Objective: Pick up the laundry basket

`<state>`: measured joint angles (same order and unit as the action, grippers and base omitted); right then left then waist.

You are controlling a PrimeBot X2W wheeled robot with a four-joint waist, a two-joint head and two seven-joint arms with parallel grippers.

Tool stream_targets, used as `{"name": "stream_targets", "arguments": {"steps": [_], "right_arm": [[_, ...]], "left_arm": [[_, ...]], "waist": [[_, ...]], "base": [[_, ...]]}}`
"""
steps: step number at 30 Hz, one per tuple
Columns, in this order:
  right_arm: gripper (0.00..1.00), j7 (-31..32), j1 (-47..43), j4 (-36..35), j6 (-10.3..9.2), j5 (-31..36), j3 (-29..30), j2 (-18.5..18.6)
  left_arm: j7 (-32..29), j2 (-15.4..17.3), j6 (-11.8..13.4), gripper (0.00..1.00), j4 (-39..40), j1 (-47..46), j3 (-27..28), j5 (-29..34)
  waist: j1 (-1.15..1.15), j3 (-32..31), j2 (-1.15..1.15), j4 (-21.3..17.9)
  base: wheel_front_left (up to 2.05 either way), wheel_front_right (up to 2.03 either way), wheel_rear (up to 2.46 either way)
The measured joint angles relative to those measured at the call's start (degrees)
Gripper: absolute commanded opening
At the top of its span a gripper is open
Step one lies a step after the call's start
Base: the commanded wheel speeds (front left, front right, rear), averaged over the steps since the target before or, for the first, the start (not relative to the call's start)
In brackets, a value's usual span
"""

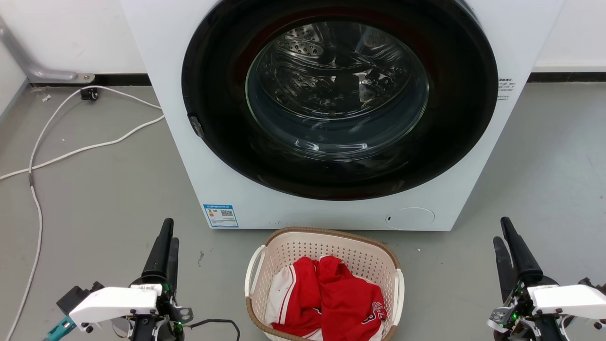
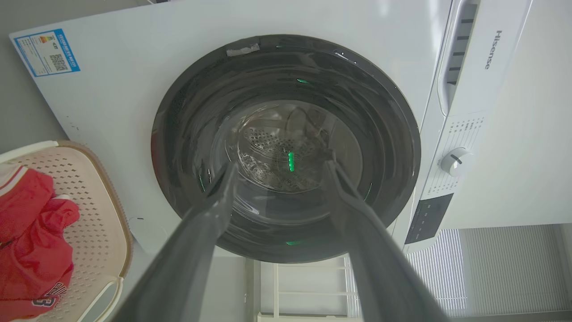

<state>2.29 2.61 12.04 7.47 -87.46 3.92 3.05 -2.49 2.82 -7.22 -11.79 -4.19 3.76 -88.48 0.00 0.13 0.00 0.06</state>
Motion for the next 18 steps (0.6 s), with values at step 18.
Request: {"name": "stream_targets", "arguments": {"steps": [18], "right_arm": [[1.0,-4.0,-0.4,-5.0,0.0,28.4,-1.6,0.0]], "left_arm": [[4.2,0.0,0.0,1.0,3.1,-0.9,-2.3,23.0]], "waist": [[0.0,0.0,0.0,0.0]], "base": [[0.0,0.0,0.0]]}}
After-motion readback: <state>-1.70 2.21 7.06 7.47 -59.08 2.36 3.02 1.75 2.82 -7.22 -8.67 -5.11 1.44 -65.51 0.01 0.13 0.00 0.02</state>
